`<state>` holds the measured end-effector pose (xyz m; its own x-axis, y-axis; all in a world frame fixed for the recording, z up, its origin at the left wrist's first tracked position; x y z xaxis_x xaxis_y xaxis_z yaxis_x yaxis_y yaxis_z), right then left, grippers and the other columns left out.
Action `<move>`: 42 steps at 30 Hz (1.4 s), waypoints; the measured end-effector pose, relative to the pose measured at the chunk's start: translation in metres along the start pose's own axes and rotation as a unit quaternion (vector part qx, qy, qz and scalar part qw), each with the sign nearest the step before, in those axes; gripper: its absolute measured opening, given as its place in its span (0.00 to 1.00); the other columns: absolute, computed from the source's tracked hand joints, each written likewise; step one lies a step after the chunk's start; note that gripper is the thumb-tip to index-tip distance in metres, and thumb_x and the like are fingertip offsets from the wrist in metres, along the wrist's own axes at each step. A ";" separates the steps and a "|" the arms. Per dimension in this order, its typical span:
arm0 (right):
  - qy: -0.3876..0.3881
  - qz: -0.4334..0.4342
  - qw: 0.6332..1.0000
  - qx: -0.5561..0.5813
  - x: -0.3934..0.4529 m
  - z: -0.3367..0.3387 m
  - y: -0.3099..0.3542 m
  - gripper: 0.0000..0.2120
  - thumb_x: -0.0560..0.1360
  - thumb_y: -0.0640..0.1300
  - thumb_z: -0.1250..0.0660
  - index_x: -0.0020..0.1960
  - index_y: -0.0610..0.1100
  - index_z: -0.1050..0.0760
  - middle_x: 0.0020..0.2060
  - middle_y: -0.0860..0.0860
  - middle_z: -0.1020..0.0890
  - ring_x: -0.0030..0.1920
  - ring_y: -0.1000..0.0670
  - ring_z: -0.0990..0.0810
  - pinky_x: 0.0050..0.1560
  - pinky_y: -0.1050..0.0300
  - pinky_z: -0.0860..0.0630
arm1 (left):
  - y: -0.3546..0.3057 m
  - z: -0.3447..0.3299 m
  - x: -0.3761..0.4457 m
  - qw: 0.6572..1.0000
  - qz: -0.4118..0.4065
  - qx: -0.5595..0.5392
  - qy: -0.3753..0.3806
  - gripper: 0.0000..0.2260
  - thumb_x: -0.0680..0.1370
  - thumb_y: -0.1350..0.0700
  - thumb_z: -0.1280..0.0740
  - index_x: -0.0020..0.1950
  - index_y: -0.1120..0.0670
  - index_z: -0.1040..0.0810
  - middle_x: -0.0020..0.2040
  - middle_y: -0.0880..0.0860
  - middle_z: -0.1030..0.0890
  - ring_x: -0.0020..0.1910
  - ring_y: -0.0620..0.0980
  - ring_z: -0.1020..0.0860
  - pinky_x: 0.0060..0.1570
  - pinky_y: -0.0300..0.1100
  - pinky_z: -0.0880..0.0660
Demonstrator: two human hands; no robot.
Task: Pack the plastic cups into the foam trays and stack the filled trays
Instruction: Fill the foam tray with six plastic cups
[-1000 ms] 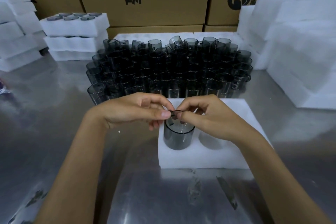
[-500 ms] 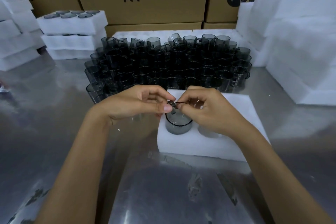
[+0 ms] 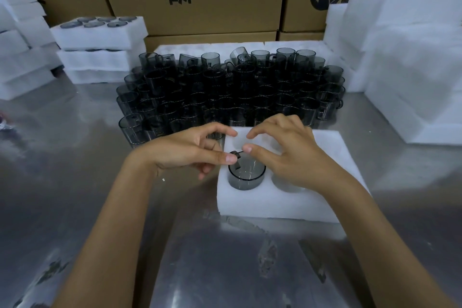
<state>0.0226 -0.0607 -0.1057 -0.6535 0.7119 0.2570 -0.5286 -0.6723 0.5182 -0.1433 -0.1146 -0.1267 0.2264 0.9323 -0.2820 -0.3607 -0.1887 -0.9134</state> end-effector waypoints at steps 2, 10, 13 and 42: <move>0.013 -0.008 1.000 -0.011 0.000 -0.002 -0.003 0.24 0.71 0.70 0.42 0.62 0.59 0.25 0.57 0.62 0.31 0.59 0.61 0.42 0.59 0.60 0.48 | 0.005 -0.001 0.002 1.000 0.019 -0.001 0.006 0.41 0.66 0.46 0.21 0.75 0.41 0.38 0.37 0.52 0.24 0.34 0.48 0.26 0.30 0.40 0.28; 0.017 -0.004 0.999 -0.044 0.002 -0.009 -0.007 0.24 0.71 0.71 0.39 0.63 0.61 0.27 0.59 0.64 0.35 0.59 0.62 0.45 0.62 0.59 0.50 | 0.014 -0.002 0.005 0.997 0.078 0.010 0.017 0.55 0.65 0.45 0.19 0.78 0.33 0.56 0.40 0.59 0.24 0.34 0.55 0.31 0.24 0.39 0.31; 0.019 -0.004 1.000 -0.022 0.000 -0.008 -0.007 0.20 0.72 0.69 0.37 0.58 0.61 0.24 0.60 0.64 0.33 0.60 0.62 0.42 0.63 0.59 0.50 | 0.009 0.004 0.001 0.997 0.054 0.054 -0.030 0.46 0.67 0.41 0.22 0.76 0.33 0.47 0.39 0.55 0.21 0.33 0.51 0.25 0.24 0.39 0.30; -0.024 -0.094 0.962 0.256 0.004 0.003 -0.023 0.10 0.79 0.54 0.34 0.42 0.55 0.17 0.52 0.61 0.18 0.62 0.58 0.24 0.71 0.50 0.33 | -0.030 0.037 -0.011 0.816 -0.162 0.306 -0.462 0.09 0.77 0.61 0.29 0.56 0.51 0.20 0.62 0.39 0.29 0.69 0.49 0.34 0.70 0.52 0.41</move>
<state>0.0341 -0.0419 -0.1144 -0.5403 0.8278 0.1508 -0.2910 -0.3520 0.8896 -0.1685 -0.1076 -0.0850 -0.2781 0.7903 0.5459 -0.8655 0.0403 -0.4993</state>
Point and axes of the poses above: each hand's wrist, its own x-axis towards the middle knuckle, its own z-axis out of the back of the hand, y = z × x, the point moved 7 cm from there along x, towards the middle knuckle
